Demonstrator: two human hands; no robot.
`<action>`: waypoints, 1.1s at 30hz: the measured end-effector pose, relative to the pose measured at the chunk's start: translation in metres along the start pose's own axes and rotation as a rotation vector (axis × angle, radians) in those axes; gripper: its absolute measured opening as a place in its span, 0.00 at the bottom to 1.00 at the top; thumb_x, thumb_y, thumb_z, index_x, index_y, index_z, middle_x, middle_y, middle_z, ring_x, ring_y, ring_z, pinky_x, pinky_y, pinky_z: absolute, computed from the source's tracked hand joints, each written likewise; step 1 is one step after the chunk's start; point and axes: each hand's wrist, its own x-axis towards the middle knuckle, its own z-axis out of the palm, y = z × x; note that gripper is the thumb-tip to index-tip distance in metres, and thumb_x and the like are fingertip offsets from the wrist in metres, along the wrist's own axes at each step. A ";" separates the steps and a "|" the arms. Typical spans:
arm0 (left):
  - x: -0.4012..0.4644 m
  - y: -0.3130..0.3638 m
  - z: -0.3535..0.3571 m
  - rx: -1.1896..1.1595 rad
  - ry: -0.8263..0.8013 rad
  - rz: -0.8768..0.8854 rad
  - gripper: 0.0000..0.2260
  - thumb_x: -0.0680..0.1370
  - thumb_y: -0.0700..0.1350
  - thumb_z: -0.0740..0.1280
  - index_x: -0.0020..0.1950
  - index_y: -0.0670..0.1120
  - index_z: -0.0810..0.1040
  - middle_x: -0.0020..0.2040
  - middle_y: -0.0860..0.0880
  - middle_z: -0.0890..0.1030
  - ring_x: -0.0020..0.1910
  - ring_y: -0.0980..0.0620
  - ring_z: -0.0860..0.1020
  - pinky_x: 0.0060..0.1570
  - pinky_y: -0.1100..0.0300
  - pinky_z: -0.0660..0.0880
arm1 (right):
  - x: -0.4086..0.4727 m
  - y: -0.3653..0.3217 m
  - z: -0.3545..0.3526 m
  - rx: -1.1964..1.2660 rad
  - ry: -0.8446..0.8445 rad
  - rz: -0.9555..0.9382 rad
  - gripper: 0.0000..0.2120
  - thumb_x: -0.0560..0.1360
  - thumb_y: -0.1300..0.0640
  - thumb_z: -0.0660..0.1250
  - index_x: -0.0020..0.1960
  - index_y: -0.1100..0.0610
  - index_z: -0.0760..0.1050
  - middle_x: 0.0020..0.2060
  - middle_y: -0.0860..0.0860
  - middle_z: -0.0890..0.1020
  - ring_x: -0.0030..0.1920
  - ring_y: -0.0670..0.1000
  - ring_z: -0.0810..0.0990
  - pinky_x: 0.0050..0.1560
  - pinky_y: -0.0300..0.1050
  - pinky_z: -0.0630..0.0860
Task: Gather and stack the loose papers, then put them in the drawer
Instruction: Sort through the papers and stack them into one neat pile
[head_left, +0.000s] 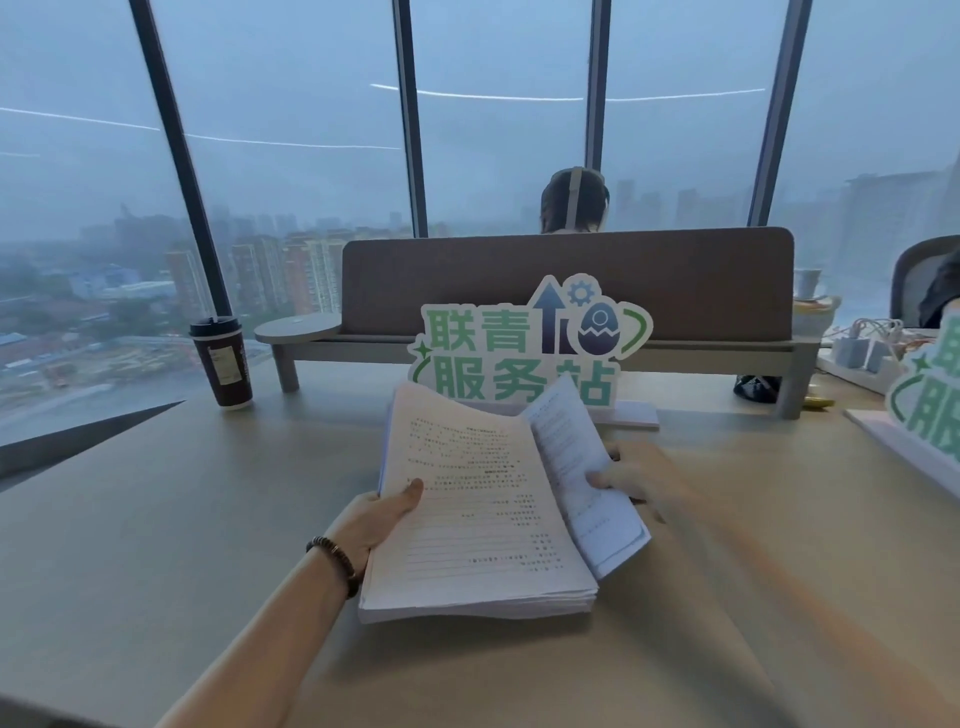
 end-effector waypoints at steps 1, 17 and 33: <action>0.002 0.001 0.001 0.007 0.001 0.001 0.14 0.77 0.47 0.70 0.55 0.37 0.80 0.51 0.39 0.84 0.43 0.41 0.84 0.37 0.53 0.82 | -0.004 -0.002 -0.013 0.050 0.020 -0.034 0.15 0.75 0.59 0.72 0.61 0.59 0.78 0.54 0.55 0.84 0.49 0.53 0.83 0.42 0.45 0.80; 0.006 0.013 0.042 -0.037 -0.138 0.030 0.22 0.76 0.55 0.69 0.56 0.37 0.81 0.46 0.40 0.86 0.41 0.42 0.85 0.38 0.52 0.82 | -0.038 -0.012 -0.057 0.566 0.044 -0.024 0.10 0.74 0.65 0.72 0.55 0.60 0.80 0.46 0.56 0.87 0.43 0.54 0.86 0.39 0.46 0.82; -0.023 0.030 0.078 -0.208 -0.255 0.230 0.14 0.77 0.44 0.70 0.59 0.37 0.80 0.53 0.39 0.85 0.51 0.39 0.84 0.51 0.44 0.81 | -0.042 0.017 -0.011 0.646 0.105 -0.037 0.14 0.76 0.66 0.70 0.60 0.58 0.76 0.49 0.54 0.86 0.47 0.57 0.86 0.51 0.57 0.83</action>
